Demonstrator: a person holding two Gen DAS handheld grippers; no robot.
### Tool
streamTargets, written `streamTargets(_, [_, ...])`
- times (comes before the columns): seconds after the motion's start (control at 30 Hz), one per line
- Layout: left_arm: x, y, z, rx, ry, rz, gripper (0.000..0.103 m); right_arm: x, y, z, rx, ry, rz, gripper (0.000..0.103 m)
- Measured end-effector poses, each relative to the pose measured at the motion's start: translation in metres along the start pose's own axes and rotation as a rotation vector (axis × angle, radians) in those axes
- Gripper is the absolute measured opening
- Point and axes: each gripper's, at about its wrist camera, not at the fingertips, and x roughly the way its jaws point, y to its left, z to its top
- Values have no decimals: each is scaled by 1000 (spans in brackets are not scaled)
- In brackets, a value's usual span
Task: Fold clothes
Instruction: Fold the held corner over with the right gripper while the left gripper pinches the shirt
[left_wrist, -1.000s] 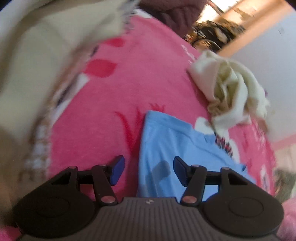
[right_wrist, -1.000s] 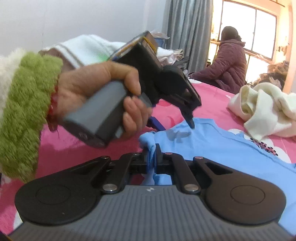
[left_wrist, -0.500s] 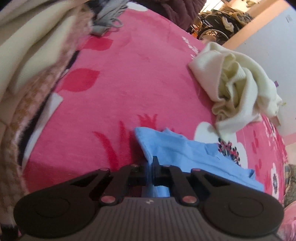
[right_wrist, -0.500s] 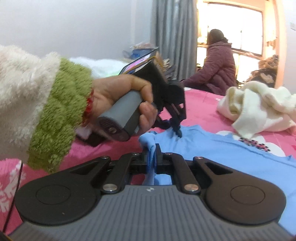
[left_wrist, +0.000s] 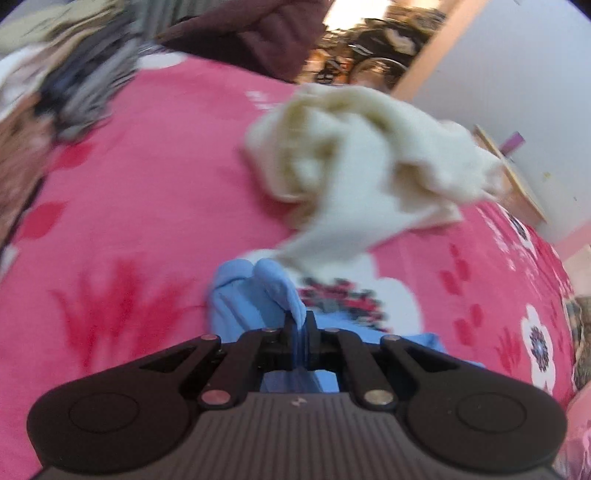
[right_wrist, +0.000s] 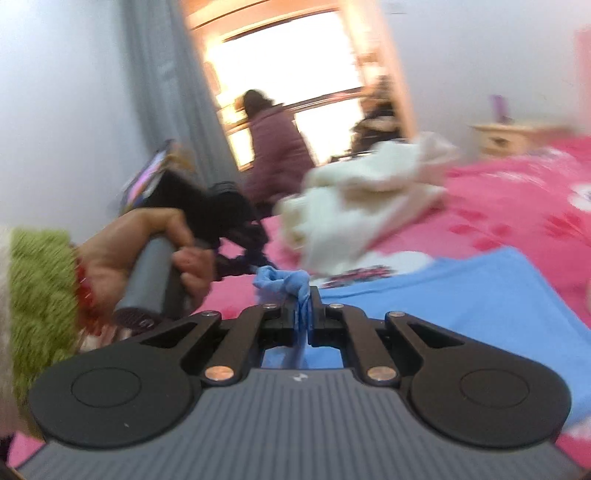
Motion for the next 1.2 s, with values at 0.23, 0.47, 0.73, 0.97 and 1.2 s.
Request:
streamTargets(0.23, [42,-119,-26,139,49,-43,3,-19,-63,4,78,-98,-202,2])
streamTargets(0.47, [97,-200,-71,307,114,4,3,-14,-114,-3,162,-109,-359,2])
streamTargets(0.73, [107,-234,-96,416,133,19,3,-26,-144,-15,300,-139,-455,2])
streamTargets(0.97, [113,-258,-118,551,227,-27,41,-26,-167,-28,372,-101,-530,2])
streamTargets(1.2, [23,-207,-109,508,148,-156,56,-23,-174,-37,390,-44,-554,2])
